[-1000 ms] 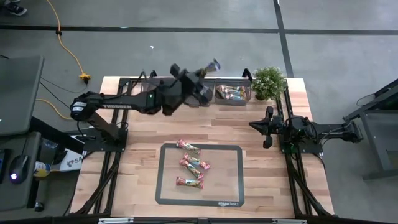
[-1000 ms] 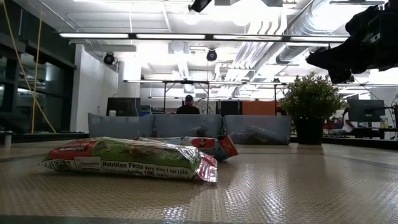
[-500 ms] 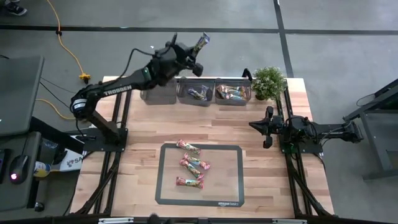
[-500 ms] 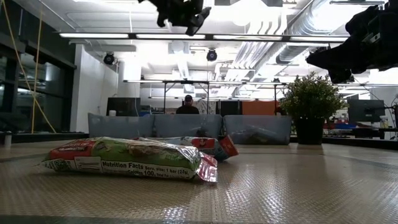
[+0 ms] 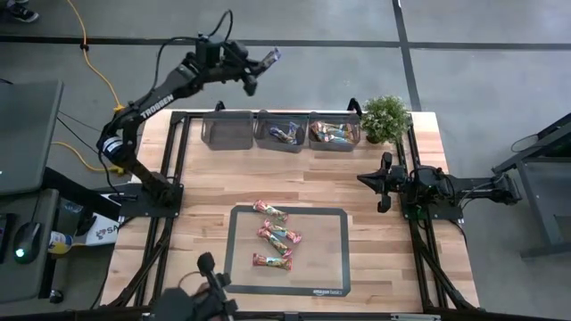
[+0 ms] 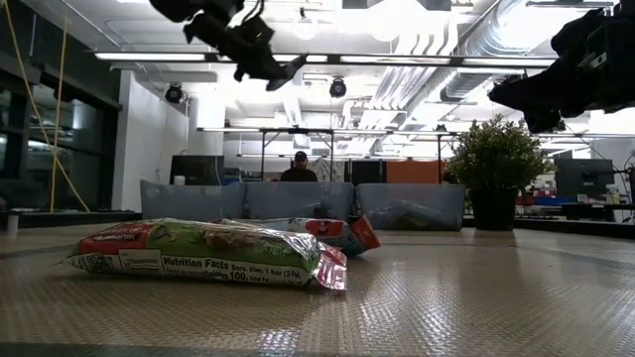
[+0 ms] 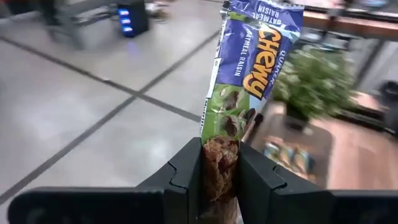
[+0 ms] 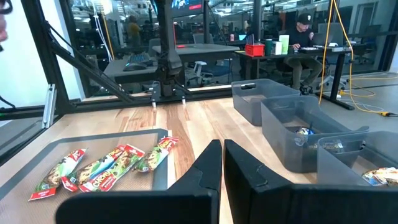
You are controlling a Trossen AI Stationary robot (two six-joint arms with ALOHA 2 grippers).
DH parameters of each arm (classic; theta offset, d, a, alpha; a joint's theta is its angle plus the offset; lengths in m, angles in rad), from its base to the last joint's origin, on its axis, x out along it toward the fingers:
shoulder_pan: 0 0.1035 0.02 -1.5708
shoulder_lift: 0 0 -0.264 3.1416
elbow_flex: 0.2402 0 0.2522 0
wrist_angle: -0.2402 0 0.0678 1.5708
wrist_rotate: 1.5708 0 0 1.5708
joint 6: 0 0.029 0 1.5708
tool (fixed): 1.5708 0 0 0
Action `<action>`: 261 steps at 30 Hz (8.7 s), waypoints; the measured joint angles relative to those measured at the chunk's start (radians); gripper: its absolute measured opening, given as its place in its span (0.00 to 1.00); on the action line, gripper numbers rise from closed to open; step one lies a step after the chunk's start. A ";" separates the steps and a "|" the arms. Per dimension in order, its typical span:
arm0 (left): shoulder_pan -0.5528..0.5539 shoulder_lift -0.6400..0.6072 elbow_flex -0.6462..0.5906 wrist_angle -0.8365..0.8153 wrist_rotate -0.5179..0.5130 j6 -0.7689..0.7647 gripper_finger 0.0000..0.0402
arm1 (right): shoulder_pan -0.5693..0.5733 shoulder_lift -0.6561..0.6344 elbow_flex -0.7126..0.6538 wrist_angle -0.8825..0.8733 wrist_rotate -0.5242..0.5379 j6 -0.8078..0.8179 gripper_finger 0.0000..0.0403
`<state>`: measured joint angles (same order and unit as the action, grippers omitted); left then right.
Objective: Pick and place Granola Bars by type
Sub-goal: Put the blue granola bar into the middle black bin, then put the red granola bar into the left black bin
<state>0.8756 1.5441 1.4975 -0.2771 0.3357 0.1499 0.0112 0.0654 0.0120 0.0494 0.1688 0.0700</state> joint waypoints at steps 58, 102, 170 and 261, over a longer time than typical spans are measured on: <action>-0.268 0.509 0.223 -0.538 -0.251 0.423 0.48 | 0.000 0.000 0.000 0.000 0.000 0.000 0.00; -0.669 -0.058 0.519 -1.185 -0.302 0.174 0.50 | 0.000 0.000 0.000 0.000 0.000 0.000 0.00; -0.882 0.130 -0.455 -0.243 -0.233 0.227 0.68 | 0.000 0.013 -0.002 0.009 0.001 0.000 0.00; -0.882 0.293 -0.452 -0.081 -0.145 0.184 0.34 | 0.000 0.015 0.000 0.014 0.000 0.000 0.00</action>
<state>-0.0063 1.8374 1.0451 -0.3583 0.1905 0.3343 0.0113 0.0803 0.0120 0.0635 0.1692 0.0700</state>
